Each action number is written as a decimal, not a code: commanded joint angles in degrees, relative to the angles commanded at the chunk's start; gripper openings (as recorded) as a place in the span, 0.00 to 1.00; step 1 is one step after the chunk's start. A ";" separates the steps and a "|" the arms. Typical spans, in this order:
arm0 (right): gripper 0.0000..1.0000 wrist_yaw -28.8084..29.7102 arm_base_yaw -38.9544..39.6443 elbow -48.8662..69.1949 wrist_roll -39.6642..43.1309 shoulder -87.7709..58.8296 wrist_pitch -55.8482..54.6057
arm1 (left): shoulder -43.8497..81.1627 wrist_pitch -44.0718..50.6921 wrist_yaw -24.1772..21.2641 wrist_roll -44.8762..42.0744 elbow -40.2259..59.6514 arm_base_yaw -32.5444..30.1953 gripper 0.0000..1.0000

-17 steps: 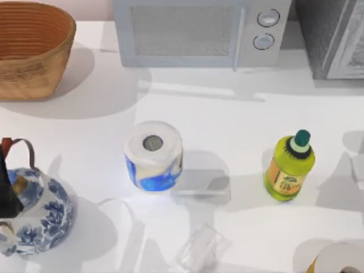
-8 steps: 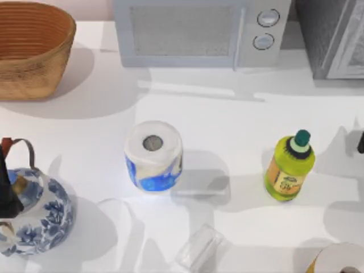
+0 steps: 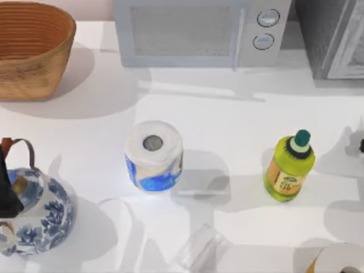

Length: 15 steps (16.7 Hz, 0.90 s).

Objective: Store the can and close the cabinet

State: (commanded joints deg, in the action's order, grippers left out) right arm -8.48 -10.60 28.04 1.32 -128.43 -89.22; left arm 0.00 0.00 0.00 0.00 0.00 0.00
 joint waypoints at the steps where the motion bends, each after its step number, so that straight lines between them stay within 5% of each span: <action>1: 0.55 0.00 0.00 0.00 0.00 0.00 0.00 | 0.00 0.00 0.00 0.00 0.00 0.00 1.00; 8: 0.02 0.00 0.00 0.00 0.00 0.00 0.00 | 0.00 0.00 0.00 0.00 0.00 0.00 1.00; 15: 0.00 0.00 0.00 0.00 0.00 0.00 0.00 | 0.00 0.00 0.00 0.00 0.00 0.00 1.00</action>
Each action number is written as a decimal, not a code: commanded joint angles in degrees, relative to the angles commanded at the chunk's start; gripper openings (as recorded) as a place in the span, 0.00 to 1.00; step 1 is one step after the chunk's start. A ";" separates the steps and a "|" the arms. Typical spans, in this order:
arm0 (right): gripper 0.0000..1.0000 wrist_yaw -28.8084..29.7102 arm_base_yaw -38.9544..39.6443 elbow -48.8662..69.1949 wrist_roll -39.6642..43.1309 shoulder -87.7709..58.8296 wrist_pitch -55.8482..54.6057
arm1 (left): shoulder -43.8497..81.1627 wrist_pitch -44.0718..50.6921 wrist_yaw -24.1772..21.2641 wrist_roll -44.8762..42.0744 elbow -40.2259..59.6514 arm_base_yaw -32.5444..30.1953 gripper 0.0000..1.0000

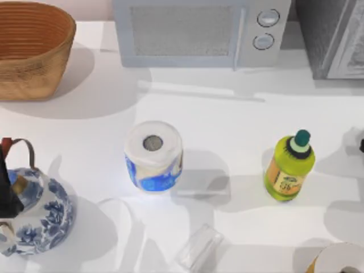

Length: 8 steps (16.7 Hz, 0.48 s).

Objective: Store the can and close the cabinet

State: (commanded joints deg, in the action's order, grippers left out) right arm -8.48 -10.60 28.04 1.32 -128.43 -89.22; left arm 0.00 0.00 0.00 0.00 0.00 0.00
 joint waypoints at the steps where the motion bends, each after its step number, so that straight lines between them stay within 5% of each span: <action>1: 0.00 0.00 0.00 0.00 0.00 0.00 0.00 | 0.00 0.00 0.00 0.00 0.00 0.00 1.00; 8: 0.00 -0.22 -0.01 1.13 -0.83 8.32 8.67 | 0.00 0.00 0.00 0.00 0.00 0.00 1.00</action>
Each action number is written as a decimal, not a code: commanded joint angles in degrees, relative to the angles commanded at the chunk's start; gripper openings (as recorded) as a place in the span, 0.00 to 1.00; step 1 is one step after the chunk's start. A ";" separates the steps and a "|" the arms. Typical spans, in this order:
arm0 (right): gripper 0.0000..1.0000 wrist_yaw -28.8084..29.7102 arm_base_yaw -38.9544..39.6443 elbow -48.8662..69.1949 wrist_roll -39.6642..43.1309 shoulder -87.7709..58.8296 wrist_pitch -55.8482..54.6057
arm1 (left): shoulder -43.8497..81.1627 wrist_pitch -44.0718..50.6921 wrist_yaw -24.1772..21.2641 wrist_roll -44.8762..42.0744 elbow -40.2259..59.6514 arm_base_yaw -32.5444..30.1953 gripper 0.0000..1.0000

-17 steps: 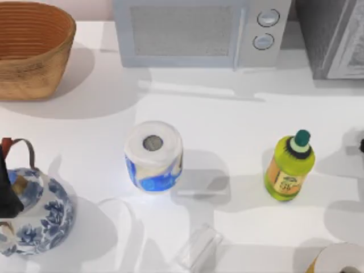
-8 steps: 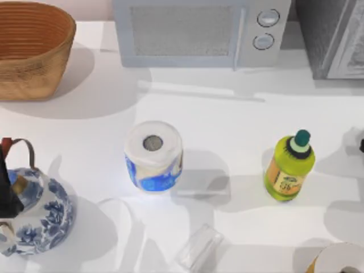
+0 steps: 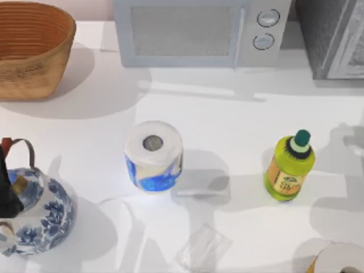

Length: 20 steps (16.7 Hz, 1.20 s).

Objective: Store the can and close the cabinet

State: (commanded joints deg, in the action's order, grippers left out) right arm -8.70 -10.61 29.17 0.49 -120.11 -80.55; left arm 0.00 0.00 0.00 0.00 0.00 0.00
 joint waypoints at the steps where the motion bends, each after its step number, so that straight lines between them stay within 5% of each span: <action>1: 0.00 -0.06 0.04 0.33 0.06 2.89 3.33 | 0.00 0.00 0.00 0.00 0.00 0.00 1.00; 10: 0.00 -0.31 0.27 3.64 1.29 31.95 36.68 | 0.00 0.00 0.00 0.00 0.00 0.00 1.00; 20: 0.00 -0.05 0.68 2.70 0.66 37.48 40.59 | 0.00 0.00 0.00 0.00 0.00 0.00 1.00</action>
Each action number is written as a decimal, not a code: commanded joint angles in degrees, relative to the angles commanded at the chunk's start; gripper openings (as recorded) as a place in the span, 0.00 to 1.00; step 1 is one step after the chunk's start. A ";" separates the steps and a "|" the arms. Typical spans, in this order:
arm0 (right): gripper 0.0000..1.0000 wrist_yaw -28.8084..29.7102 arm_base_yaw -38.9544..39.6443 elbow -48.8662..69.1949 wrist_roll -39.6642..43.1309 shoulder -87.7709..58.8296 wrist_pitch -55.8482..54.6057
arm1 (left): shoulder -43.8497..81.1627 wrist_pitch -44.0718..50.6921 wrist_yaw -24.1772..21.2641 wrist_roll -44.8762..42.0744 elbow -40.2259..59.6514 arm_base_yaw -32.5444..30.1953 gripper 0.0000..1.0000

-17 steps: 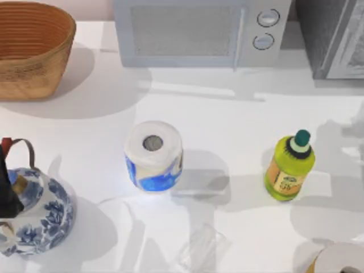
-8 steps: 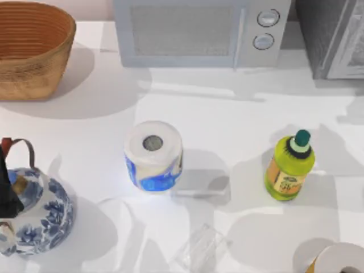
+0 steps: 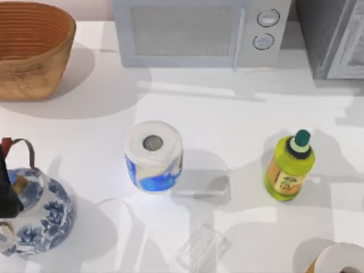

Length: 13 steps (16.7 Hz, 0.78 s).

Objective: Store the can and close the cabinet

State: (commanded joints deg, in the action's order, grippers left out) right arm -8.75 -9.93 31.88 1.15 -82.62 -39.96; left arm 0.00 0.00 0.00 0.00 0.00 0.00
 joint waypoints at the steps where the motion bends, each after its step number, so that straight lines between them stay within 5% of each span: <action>1: 0.00 0.14 0.40 -0.89 0.02 2.36 1.13 | 0.00 0.00 0.00 0.00 0.00 0.00 1.00; 13: 0.00 4.93 7.83 -21.94 -0.67 59.51 27.46 | 0.00 0.00 0.00 0.00 0.00 0.00 1.00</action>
State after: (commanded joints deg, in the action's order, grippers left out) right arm -3.82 -2.09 9.94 0.48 -23.11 -12.50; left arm 0.00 0.00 0.00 0.00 0.00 0.00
